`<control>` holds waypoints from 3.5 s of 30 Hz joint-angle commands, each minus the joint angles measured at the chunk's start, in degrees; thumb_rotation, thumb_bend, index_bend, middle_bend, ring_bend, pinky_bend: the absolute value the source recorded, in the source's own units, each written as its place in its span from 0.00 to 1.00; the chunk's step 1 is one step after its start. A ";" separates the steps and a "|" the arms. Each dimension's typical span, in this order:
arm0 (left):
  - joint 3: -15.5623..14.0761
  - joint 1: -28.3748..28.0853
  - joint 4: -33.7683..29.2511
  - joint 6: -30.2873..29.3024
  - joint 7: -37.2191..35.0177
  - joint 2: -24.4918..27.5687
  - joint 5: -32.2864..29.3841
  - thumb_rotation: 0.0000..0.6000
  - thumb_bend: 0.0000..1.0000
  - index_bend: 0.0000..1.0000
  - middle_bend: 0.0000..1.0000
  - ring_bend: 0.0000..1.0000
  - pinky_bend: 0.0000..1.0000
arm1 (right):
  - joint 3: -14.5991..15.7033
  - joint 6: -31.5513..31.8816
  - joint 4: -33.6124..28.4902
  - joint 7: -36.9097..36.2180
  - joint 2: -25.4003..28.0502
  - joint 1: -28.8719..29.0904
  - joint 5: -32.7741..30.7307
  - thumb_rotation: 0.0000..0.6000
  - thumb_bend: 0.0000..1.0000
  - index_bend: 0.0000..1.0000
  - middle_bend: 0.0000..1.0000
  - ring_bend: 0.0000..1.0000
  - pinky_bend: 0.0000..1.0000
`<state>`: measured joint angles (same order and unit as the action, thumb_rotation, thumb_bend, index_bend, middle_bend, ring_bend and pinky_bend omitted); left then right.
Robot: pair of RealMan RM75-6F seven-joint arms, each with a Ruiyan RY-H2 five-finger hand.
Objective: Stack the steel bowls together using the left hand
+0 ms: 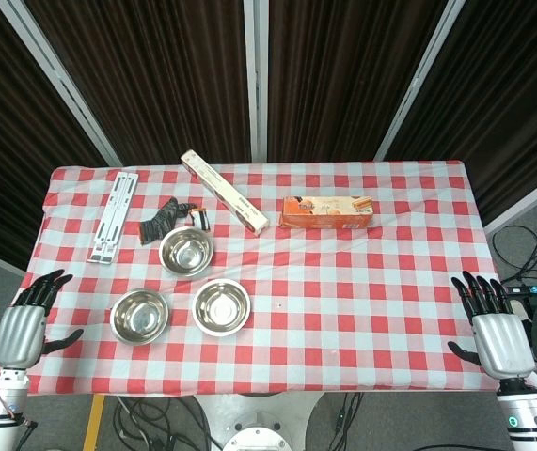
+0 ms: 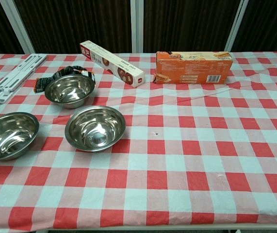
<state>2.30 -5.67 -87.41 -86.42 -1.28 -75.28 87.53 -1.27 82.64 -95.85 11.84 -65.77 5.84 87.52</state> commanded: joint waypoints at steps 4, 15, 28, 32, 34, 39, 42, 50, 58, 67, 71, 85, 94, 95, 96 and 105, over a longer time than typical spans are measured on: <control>-0.19 0.04 -0.31 -0.51 0.39 -0.15 0.63 1.00 0.09 0.22 0.23 0.16 0.25 | 0.32 -0.36 2.22 -1.62 -1.10 -0.05 0.27 1.00 0.03 0.00 0.00 0.00 0.00; -1.88 -0.60 -2.80 1.14 1.82 1.39 2.53 1.00 0.09 0.22 0.23 0.16 0.25 | -0.34 -1.32 -1.21 -2.32 -0.12 0.63 -0.33 1.00 0.03 0.00 0.00 0.00 0.00; -8.25 -3.13 -10.48 10.27 14.60 0.92 7.60 1.00 0.09 0.31 0.33 0.24 0.34 | -2.71 -2.93 -6.26 -1.69 3.76 2.64 -2.12 1.00 0.02 0.00 0.00 0.00 0.00; -8.30 -4.29 -13.35 13.79 20.35 -0.06 6.10 1.00 0.09 0.31 0.33 0.25 0.34 | -3.06 -3.79 -7.42 -1.08 4.33 3.32 -2.63 1.00 0.02 0.00 0.00 0.00 0.00; -8.19 -4.66 -13.57 14.85 22.00 -0.57 5.30 1.00 0.09 0.31 0.33 0.25 0.35 | -3.24 -4.45 -7.73 -0.64 4.62 3.79 -2.97 1.00 0.02 0.00 0.00 0.00 0.00; -7.28 -5.13 -10.79 16.13 22.76 -2.96 3.00 1.00 0.10 0.31 0.34 0.28 0.37 | -3.52 -5.04 -8.22 -0.41 5.34 4.35 -3.37 1.00 0.02 0.00 0.00 0.00 0.00; -6.23 -5.58 -8.58 16.52 22.42 -4.43 1.59 1.00 0.11 0.33 0.35 0.28 0.37 | -3.53 -4.83 -8.42 -0.52 5.65 4.30 -3.45 1.00 0.02 0.00 0.00 0.00 0.00; -4.86 -6.43 -3.84 16.80 19.76 -6.68 -0.28 1.00 0.14 0.36 0.38 0.31 0.40 | -3.56 -5.08 -9.33 -0.67 6.31 4.41 -4.32 1.00 0.02 0.00 0.00 0.00 0.00; -5.35 -6.68 1.18 14.91 23.81 -9.25 1.84 1.00 0.15 0.38 0.40 0.34 0.42 | -3.81 -4.61 -9.18 -0.89 6.37 4.39 -4.83 1.00 0.02 0.00 0.00 0.00 0.00; -5.14 -8.52 6.03 16.44 25.31 -12.03 2.32 1.00 0.19 0.42 0.44 0.36 0.45 | -3.94 -4.53 -8.56 -2.25 6.74 4.24 -5.68 1.00 0.02 0.00 0.00 0.00 0.00; -5.02 -9.09 7.30 17.10 25.01 -13.06 1.97 1.00 0.21 0.45 0.47 0.39 0.48 | -3.65 -4.60 -8.05 -2.92 6.79 4.07 -5.65 1.00 0.02 0.00 0.00 0.00 0.00; -4.28 -10.74 10.96 17.39 25.89 -15.91 1.59 1.00 0.32 0.58 0.58 0.58 0.69 | -3.39 -4.72 -7.01 -4.56 7.00 3.86 -5.85 1.00 0.02 0.00 0.00 0.00 0.00; -4.57 -11.09 11.83 18.86 26.90 -16.84 -0.09 1.00 0.38 0.62 0.63 0.61 0.72 | -3.58 -4.68 -6.62 -5.05 7.04 3.83 -6.36 1.00 0.03 0.00 0.00 0.00 0.00; -4.60 -11.08 11.87 18.72 27.00 -16.89 -0.11 1.00 0.38 0.62 0.63 0.62 0.72 | -3.62 -4.75 -6.50 -5.20 7.03 3.83 -6.51 1.00 0.03 0.00 0.00 0.00 0.00; -4.62 -11.06 11.92 18.53 27.07 -16.94 -0.07 1.00 0.38 0.62 0.63 0.62 0.73 | -3.62 -4.82 -6.43 -5.30 7.02 3.83 -6.61 1.00 0.03 0.00 0.00 0.00 0.00; -4.69 -11.16 11.92 17.71 27.78 -16.99 -0.06 1.00 0.39 0.66 0.67 0.66 0.76 | -3.43 -5.11 -5.90 -5.55 6.72 3.87 -6.64 1.00 0.03 0.00 0.00 0.00 0.00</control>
<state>-2.40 -16.81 -75.48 -68.74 26.48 -92.28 87.49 -4.70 77.52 -101.75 6.30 -59.05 9.71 80.89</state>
